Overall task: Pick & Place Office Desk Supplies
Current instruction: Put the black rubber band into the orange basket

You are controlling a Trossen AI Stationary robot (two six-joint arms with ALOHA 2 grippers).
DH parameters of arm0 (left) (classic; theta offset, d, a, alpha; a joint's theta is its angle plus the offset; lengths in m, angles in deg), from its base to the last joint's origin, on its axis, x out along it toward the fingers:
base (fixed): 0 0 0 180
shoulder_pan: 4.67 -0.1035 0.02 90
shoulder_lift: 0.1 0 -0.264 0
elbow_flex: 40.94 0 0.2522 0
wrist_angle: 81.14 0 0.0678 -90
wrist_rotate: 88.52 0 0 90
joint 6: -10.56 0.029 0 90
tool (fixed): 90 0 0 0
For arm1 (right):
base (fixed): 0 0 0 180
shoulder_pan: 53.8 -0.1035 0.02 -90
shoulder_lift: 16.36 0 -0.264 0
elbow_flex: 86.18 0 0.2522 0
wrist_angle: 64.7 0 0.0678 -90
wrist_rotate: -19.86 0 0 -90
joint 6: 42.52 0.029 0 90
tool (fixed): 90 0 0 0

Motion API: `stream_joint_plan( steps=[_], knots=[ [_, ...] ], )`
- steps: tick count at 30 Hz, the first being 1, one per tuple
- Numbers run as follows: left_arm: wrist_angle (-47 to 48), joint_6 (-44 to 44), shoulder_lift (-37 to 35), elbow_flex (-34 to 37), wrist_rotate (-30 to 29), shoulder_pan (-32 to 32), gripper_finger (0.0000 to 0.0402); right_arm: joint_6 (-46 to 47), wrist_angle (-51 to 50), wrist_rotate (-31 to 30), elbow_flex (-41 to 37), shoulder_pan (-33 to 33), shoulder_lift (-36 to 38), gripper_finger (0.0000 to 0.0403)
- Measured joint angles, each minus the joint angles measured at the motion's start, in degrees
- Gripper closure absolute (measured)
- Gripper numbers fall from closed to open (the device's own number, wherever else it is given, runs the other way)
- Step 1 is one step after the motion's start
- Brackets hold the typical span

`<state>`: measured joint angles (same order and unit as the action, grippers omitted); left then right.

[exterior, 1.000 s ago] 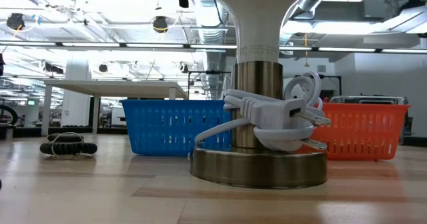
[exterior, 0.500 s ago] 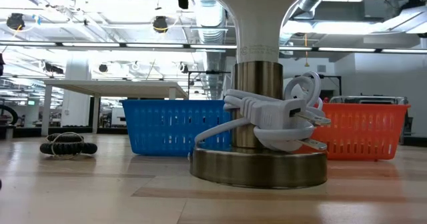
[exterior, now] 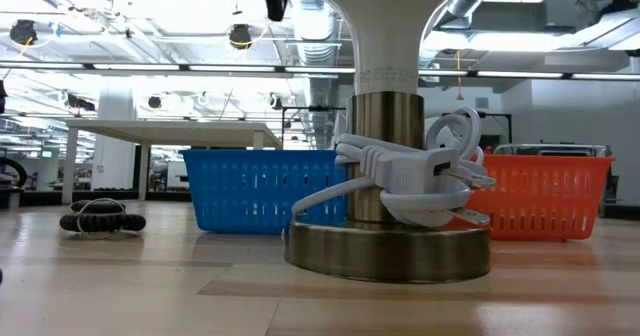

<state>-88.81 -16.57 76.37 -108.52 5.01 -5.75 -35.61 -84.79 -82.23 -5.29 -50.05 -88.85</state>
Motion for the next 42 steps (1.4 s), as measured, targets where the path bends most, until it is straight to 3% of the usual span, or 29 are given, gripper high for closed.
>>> stream_joint_plan(
  steps=[8, 13, 20, 26, 33, 42],
  knots=[
    [1.4, 1.8, -0.4, 0.0, 5.6, 0.1, 0.0397, 2.2, -4.9, 0.1, 0.0, -0.5, 0.6, 0.0401],
    [2.8, 4.5, -3.2, 0.1, 6.5, -0.6, 0.0361, 3.8, -7.1, -0.3, 0.0, -1.9, 0.7, 0.0401],
    [8.0, 8.4, -8.8, 0.1, -0.3, -3.0, 0.0280, 8.2, -12.1, -0.1, 0.0, -5.3, 0.7, 0.0402],
    [11.3, 12.0, -13.7, 0.1, -4.3, -4.3, 0.0238, 15.1, -21.0, -0.6, 0.0, -10.1, 0.7, 0.0402],
    [12.0, 12.3, -17.0, 0.1, -4.9, -4.8, 0.0220, 23.2, -28.7, -7.7, 0.0, -16.6, 0.7, 0.0403],
    [12.1, 12.1, -18.1, 0.0, -4.8, -2.7, 0.0225, 32.6, -31.6, -13.3, -1.0, -23.5, 0.1, 0.0403]
  ],
)
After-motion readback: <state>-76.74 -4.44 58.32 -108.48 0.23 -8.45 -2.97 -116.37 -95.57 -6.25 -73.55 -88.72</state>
